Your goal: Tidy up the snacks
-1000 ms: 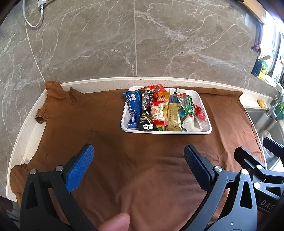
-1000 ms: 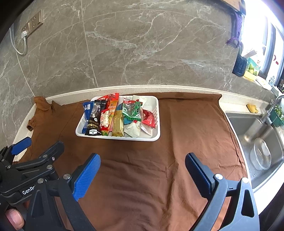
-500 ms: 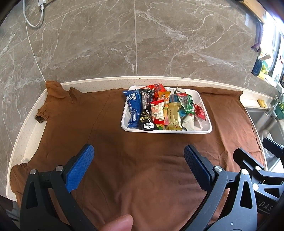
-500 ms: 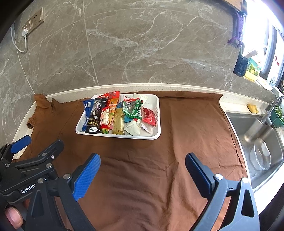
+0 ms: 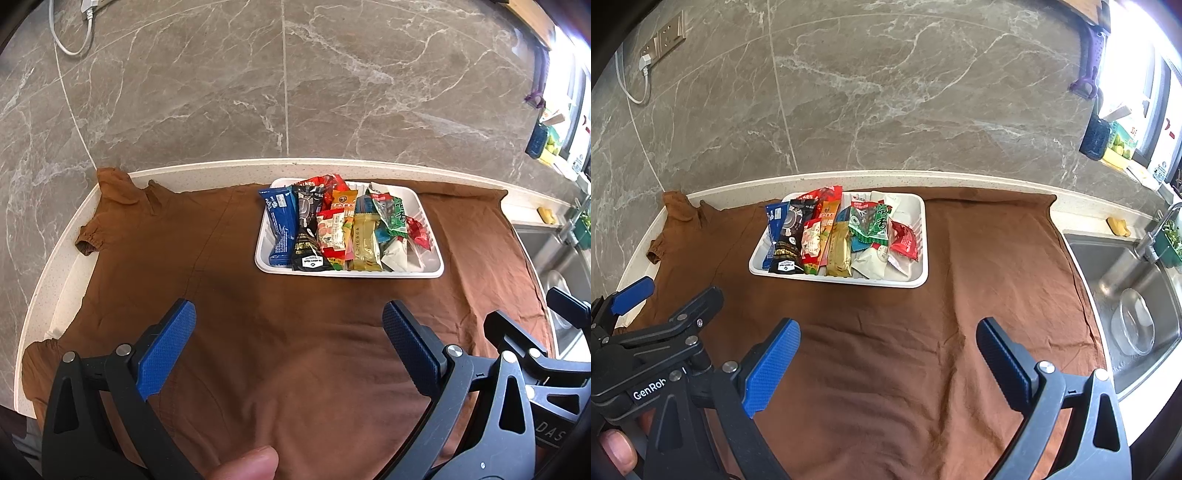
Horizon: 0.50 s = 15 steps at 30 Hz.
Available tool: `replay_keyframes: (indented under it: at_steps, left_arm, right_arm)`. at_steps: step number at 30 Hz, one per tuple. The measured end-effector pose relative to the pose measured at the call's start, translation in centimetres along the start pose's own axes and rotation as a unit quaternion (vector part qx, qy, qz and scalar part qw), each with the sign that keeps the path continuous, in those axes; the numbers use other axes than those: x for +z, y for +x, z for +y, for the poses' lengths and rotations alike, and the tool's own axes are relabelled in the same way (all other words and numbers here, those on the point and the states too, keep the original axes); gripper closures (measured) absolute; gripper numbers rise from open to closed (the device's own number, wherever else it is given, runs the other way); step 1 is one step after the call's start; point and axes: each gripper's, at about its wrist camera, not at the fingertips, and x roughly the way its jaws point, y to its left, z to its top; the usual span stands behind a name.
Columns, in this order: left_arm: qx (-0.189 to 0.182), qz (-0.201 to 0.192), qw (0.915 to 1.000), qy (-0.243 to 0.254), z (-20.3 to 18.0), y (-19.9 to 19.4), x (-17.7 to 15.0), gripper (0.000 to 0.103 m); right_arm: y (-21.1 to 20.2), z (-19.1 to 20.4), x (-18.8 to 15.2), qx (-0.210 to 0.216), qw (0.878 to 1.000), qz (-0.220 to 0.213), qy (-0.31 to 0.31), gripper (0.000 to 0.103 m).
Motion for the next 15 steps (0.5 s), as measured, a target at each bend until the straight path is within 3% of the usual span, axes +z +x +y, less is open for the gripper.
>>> replay_keyframes:
  at_steps: [15]
  left_arm:
    - [0.001, 0.001, 1.0, 0.0, 0.06, 0.12, 0.02, 0.0]
  right_arm:
    - [0.42, -0.07, 0.16, 0.003, 1.0, 0.004, -0.005, 0.004]
